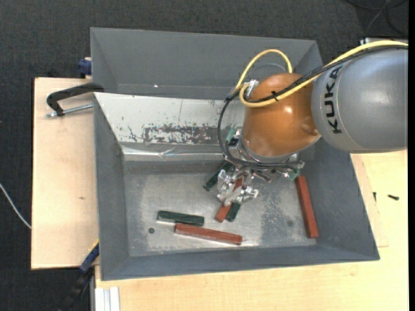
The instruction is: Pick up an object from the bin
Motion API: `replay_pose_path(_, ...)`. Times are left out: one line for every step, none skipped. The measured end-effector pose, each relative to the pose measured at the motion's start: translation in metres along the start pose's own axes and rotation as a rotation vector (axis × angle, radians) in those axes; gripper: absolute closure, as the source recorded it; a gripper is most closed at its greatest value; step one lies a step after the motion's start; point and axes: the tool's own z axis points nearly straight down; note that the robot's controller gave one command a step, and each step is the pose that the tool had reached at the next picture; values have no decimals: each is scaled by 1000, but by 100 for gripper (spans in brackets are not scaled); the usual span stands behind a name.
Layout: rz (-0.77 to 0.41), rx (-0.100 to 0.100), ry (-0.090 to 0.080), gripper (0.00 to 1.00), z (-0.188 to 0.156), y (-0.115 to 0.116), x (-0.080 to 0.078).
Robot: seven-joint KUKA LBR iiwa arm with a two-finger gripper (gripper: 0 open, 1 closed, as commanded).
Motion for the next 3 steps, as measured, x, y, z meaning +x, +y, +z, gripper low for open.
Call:
replay_pose_path(-1, 6, -11, 0, 2, 0, -2)
replay_pose_path(0, 5, -11, 0, 2, 0, -2)
replay_pose_path(-76, -1, -7, 0, -13, -14, 6)
